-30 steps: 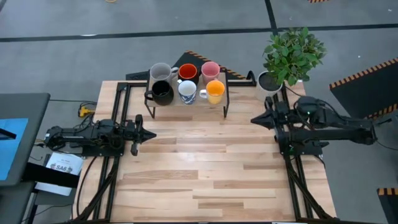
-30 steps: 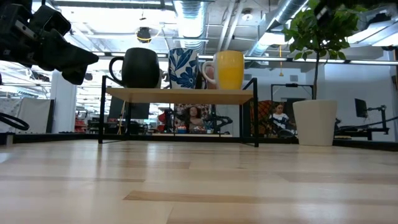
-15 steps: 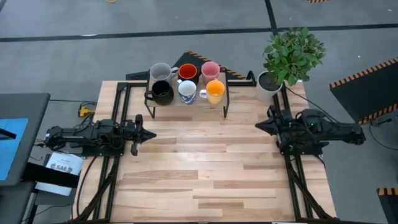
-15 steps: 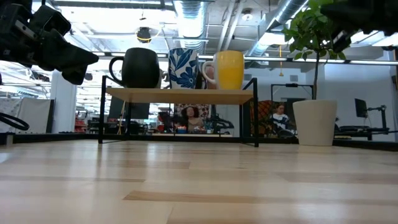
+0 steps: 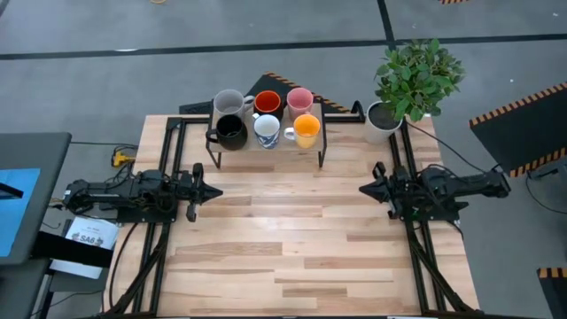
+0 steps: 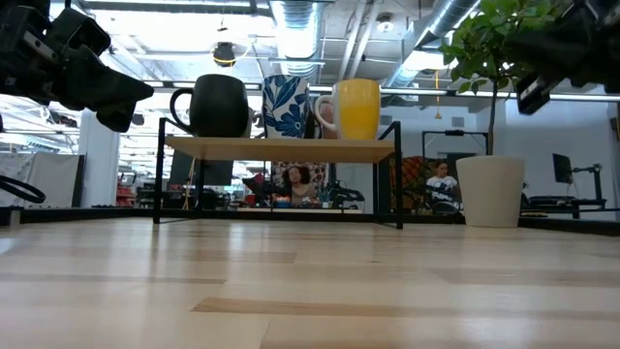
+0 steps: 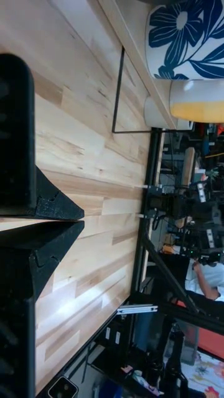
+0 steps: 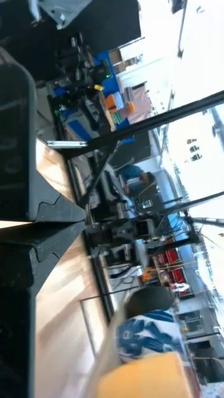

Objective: Place coffee mugs
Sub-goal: Return to Home Position

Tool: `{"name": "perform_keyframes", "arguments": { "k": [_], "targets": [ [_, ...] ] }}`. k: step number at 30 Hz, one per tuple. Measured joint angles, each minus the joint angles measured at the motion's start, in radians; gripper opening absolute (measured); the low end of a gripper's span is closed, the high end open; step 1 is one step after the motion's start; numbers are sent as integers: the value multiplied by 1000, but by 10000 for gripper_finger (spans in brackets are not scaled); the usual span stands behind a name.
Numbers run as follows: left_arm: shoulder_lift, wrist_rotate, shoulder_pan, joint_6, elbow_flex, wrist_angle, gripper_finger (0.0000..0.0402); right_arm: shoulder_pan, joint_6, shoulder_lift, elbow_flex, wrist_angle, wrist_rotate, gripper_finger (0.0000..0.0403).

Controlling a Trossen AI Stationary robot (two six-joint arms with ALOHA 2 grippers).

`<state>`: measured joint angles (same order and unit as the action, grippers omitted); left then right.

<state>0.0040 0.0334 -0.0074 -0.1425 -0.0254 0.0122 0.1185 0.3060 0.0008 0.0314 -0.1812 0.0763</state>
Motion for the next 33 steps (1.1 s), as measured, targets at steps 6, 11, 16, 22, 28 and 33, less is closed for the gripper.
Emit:
{"name": "perform_keyframes", "arguments": {
  "k": [6,11,16,22,28,33],
  "targets": [
    [0,0,0,0,0,0,0,72,-43,6,-23,12,59,18],
    [0,0,0,0,0,0,0,98,-114,1,-23,45,69,18],
    [0,0,0,0,0,0,0,105,-131,1,-24,126,64,18],
    [0,0,0,0,0,0,0,102,-183,1,-24,136,50,23],
    [0,0,0,0,0,1,0,102,-183,5,-24,141,49,42],
    [0,0,0,0,0,1,0,102,-183,5,-24,142,49,46]
  ]
}}
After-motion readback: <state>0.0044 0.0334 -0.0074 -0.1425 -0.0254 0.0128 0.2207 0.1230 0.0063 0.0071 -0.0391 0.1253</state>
